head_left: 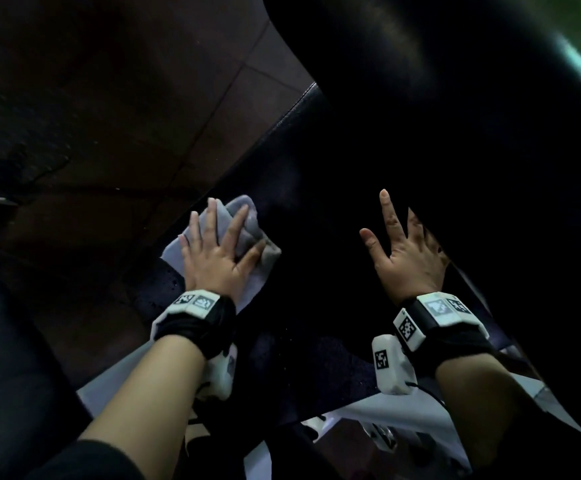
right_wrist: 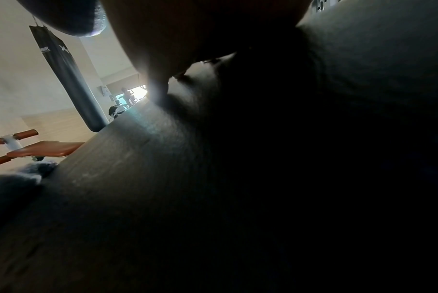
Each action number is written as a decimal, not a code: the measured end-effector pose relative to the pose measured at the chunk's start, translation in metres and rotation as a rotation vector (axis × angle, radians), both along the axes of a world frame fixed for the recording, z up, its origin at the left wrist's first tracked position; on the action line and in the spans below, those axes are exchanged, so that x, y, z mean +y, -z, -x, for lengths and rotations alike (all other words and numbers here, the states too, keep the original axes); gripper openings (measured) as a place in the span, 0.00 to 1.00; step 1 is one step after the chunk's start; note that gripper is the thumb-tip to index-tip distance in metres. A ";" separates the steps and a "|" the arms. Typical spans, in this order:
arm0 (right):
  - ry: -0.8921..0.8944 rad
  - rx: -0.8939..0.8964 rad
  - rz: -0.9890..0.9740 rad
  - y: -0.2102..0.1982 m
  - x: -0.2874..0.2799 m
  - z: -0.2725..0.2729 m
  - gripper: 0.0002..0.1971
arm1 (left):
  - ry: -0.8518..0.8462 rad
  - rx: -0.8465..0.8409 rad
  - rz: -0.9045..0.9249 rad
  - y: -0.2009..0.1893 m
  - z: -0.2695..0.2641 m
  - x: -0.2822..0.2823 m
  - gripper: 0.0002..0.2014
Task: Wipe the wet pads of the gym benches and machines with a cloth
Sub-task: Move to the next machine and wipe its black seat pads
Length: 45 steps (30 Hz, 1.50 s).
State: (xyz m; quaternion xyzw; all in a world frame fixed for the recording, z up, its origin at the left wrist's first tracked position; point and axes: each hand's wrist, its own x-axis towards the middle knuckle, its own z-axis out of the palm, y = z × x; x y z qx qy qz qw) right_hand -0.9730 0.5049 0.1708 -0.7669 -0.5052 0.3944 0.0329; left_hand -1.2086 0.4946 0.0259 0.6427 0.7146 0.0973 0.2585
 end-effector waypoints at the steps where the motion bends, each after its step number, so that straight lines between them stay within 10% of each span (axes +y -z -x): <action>1: -0.006 -0.002 0.011 0.003 -0.001 -0.002 0.27 | -0.049 -0.010 0.024 -0.008 -0.008 0.009 0.37; 11: -0.182 -0.322 -0.209 0.022 -0.006 -0.003 0.27 | 0.316 -0.098 -0.005 -0.036 -0.098 -0.002 0.37; 16: -0.479 -0.382 -0.538 0.061 -0.023 0.038 0.30 | 0.146 -0.642 -0.094 -0.038 -0.055 -0.004 0.26; 22: -0.836 -0.547 -0.456 0.095 -0.045 0.069 0.30 | -0.058 -0.059 0.126 -0.024 0.030 -0.018 0.33; 33: -0.786 -0.672 -0.496 0.082 -0.124 -0.032 0.30 | -0.099 -0.138 0.299 0.000 0.045 -0.033 0.33; 38: -0.912 -0.590 -0.556 0.113 -0.170 0.010 0.29 | -0.088 -0.093 0.298 -0.002 0.041 -0.033 0.33; 45: -0.849 -0.552 -0.635 0.122 -0.100 0.065 0.26 | -0.108 -0.124 0.277 0.000 0.045 -0.035 0.34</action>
